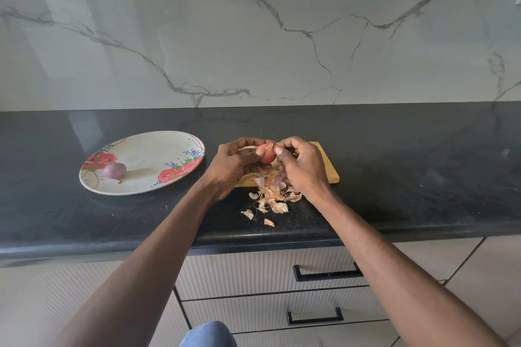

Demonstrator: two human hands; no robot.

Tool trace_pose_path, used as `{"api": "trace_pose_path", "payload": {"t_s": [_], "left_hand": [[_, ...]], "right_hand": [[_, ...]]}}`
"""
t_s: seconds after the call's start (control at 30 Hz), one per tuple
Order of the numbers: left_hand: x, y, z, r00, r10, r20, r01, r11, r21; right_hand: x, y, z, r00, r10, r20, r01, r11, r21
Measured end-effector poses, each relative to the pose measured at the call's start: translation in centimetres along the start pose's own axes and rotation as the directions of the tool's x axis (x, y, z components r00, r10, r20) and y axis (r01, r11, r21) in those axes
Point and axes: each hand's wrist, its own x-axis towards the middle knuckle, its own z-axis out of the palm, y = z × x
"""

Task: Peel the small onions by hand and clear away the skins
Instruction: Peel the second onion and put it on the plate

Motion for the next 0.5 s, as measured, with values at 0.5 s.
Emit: {"api": "trace_pose_path", "payload": {"t_s": [0.5], "left_hand": [[-0.44, 0.54, 0.44, 0.996, -0.086, 0.006, 0.086, 0.994, -0.060]], "right_hand": [[-0.23, -0.41, -0.02, 0.997, 0.018, 0.078, -0.018, 1.000, -0.003]]}}
